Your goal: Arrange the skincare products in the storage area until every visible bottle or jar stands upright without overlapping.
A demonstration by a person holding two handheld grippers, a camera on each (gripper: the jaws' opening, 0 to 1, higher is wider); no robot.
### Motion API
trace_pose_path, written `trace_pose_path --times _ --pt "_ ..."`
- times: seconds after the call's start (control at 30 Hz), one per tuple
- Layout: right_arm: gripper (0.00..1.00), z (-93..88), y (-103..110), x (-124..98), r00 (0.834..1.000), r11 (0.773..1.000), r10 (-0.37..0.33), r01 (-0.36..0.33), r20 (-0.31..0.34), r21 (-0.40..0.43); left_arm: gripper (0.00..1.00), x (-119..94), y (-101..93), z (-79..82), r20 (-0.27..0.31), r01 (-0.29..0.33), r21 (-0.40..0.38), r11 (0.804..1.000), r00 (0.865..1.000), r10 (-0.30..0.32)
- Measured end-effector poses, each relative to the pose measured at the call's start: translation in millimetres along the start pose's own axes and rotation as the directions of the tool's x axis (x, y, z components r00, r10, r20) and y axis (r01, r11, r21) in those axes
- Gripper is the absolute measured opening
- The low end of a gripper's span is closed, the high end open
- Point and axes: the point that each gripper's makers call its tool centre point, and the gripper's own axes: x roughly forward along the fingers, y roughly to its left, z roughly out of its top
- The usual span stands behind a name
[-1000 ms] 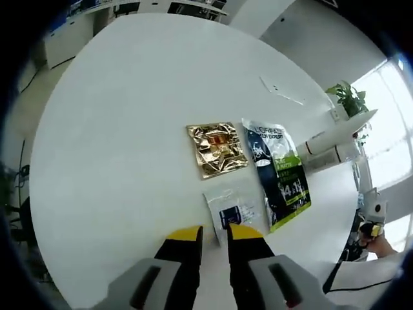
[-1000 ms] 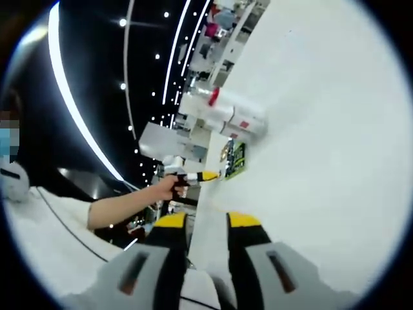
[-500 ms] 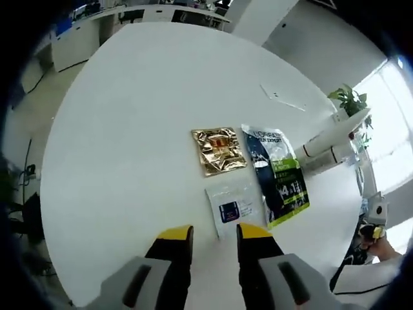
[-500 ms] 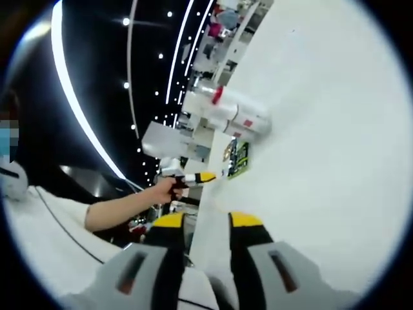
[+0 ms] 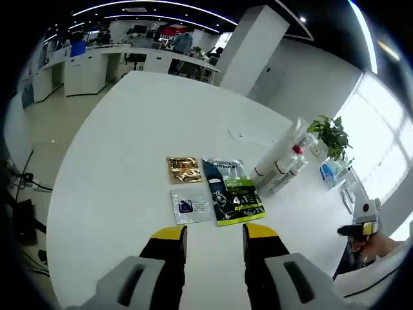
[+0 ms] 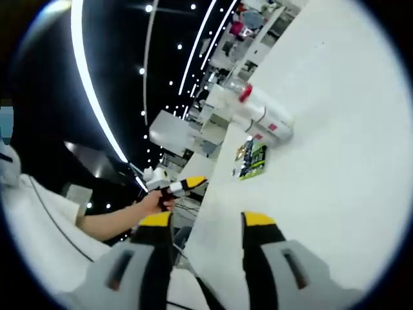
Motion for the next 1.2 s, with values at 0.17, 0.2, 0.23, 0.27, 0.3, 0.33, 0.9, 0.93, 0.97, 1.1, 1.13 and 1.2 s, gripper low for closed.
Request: trace_pose_path --times 0.17,0.2,0.23,0.27,0.3,0.33,0.9,0.93,0.97,1.1,1.13,1.2 --pt "0.51 11.6 10 0 1.0 0.996 -0.006 0.006 0.004 -0.09 0.4 -27 -22.2 5.4 0.089 0.026 -0.005 1.0 0.996 -0.025" --pt "0.51 13.8 13 1 1.0 0.994 -0.005 0.006 0.008 -0.109 0.4 -32 -26.5 6.7 0.103 0.033 0.0 0.999 0.994 -0.033" --pt "0.52 15.1 15 1 1.0 0.993 -0.004 0.006 0.011 -0.12 0.41 -36 -31.3 8.1 0.117 0.041 0.009 0.999 0.992 -0.042" --pt "0.53 16.7 18 3 1.0 0.99 -0.003 0.005 0.015 -0.138 0.42 -43 -37.7 9.3 0.131 0.053 0.023 0.998 0.99 -0.055" --pt "0.53 17.7 19 5 1.0 0.988 -0.007 0.01 0.02 -0.155 0.42 -49 -41.7 10.4 0.142 0.057 0.04 0.998 0.988 -0.062" --pt "0.54 17.8 20 6 1.0 0.986 -0.01 0.013 0.023 -0.166 0.43 -53 -44.8 11.9 0.157 0.058 0.062 0.996 0.985 -0.067" --pt "0.65 32.5 112 -8 0.994 0.914 -0.008 0.053 0.113 -0.403 0.56 -141 -92.3 9.5 0.301 0.114 0.157 0.981 0.94 -0.158" --pt "0.66 34.4 117 -11 0.992 0.906 -0.008 0.059 0.123 -0.418 0.56 -145 -92.9 7.4 0.304 0.106 0.173 0.979 0.94 -0.155" --pt "0.67 35.7 122 -14 0.991 0.895 -0.016 0.073 0.131 -0.44 0.57 -149 -94.3 3.5 0.304 0.102 0.185 0.977 0.94 -0.155" --pt "0.74 35.3 126 -24 0.988 0.849 -0.072 0.133 0.137 -0.512 0.63 -162 -100.8 -8.1 0.314 0.099 0.208 0.973 0.935 -0.162" --pt "0.76 33.7 127 -27 0.987 0.835 -0.087 0.147 0.136 -0.53 0.65 -166 -103.0 -11.0 0.318 0.101 0.211 0.972 0.933 -0.166" --pt "0.8 31.8 130 -31 0.984 0.819 -0.104 0.167 0.145 -0.549 0.67 -173 -105.9 -14.8 0.335 0.1 0.217 0.971 0.927 -0.17"
